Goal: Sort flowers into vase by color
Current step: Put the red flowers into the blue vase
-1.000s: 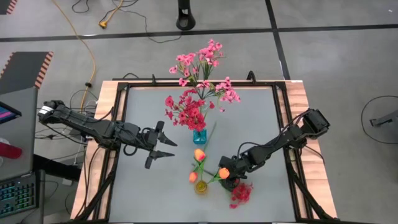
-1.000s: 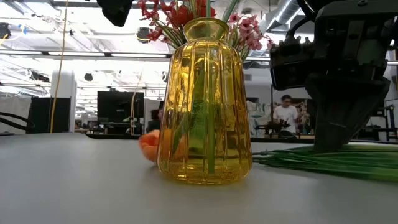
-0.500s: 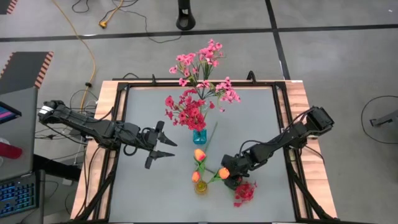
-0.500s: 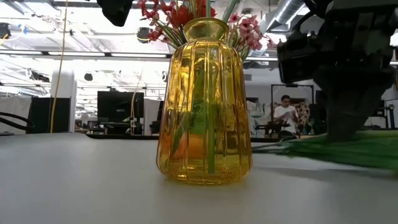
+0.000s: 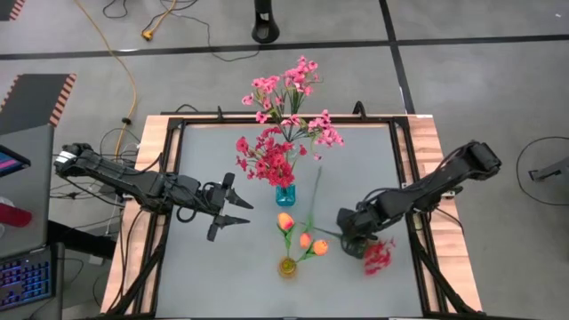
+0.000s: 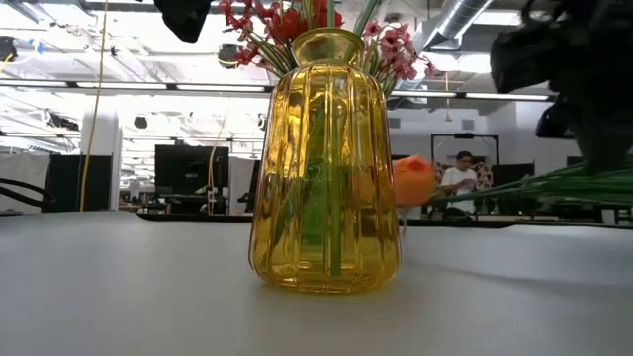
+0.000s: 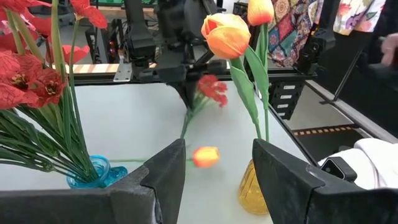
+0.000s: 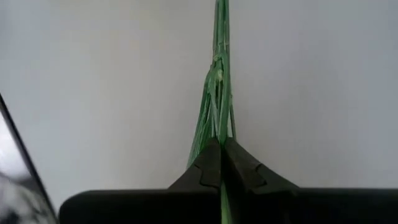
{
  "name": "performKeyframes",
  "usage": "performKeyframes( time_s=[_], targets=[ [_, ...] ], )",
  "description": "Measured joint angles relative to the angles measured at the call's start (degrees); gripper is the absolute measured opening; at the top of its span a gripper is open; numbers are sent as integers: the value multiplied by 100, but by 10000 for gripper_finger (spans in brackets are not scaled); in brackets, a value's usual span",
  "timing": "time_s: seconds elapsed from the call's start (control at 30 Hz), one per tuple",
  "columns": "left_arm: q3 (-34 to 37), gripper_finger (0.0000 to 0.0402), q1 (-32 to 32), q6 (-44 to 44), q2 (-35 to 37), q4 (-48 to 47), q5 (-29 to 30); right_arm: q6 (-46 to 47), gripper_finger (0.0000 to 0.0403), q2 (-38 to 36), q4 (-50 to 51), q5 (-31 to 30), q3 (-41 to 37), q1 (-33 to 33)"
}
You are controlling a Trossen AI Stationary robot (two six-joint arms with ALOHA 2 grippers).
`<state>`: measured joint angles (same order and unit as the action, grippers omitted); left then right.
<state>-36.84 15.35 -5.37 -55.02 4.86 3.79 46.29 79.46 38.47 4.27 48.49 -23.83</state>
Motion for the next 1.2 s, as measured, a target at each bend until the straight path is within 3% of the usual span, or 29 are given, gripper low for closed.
performKeyframes(
  time_s=[0.17, 0.33, 0.63, 0.77, 0.97, 1.2],
  targets=[
    [0, 174, 0, 0, 0, 2, 4, -1609, 31, -197, 478, -2, 0, 0],
    [0, 174, 0, 0, 0, 4, 9, -4024, 33, -149, 468, -74, -2, 21],
    [0, 174, 0, 0, 1, 5, 52, -6713, 37, 52, 348, -1451, 0, 581],
    [0, 174, 0, 0, 2, 0, 172, -7891, 37, 268, 179, -1786, 11, 930],
    [0, 174, -2, -2, 2, -2, 192, -8669, 37, 660, 32, -1891, 11, 1227],
    [0, 174, -2, -141, 2, -41, 327, -8679, 44, 1030, -57, -2657, 11, 1219]
  ],
)
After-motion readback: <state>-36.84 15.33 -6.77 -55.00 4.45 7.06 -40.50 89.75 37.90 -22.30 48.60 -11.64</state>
